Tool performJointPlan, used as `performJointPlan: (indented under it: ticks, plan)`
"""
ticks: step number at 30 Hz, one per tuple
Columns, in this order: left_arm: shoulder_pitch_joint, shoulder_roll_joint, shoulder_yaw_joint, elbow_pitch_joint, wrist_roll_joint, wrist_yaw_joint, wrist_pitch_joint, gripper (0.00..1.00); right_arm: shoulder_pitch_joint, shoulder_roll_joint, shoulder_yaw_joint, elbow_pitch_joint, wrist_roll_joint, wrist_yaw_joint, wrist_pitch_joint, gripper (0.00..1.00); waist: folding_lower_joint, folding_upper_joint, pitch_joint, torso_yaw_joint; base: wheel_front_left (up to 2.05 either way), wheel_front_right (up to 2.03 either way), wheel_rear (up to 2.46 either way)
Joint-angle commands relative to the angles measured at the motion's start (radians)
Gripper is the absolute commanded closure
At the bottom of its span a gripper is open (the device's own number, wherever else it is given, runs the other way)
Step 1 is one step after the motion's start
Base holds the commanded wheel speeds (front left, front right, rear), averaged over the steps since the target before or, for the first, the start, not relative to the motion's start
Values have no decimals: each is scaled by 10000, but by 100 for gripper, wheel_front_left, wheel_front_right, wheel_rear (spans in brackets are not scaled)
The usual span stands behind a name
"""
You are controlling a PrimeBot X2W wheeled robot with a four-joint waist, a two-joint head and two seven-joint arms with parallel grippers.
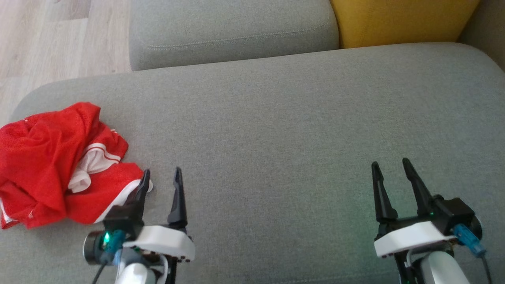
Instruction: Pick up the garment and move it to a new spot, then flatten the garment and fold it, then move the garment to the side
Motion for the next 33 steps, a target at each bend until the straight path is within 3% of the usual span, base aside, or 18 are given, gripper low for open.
performJointPlan:
  ticks: [1, 8, 18, 33]
  plan:
    - [-317, -55, 511, -188, -122, -141, -120, 0, -324, -83, 269, -197, 177, -7, -73, 0, 0, 0, -11, -9, 0, 0, 0]
    - [-348, -208, 976, 452, -371, -775, -120, 0, -450, -83, 345, 201, 803, -7, -54, 0, 0, 0, -43, -62, 0, 0, 0]
    - [-506, -217, 792, 475, -580, -740, -120, 0, -517, -83, 299, 293, 812, -7, -93, 0, 0, 0, -26, 106, 0, 0, 0]
    - [-356, -219, 1155, 349, -317, -453, -120, 0, -297, -83, 685, 364, 853, -7, -122, 0, 0, 0, -313, 2129, 0, 0, 0]
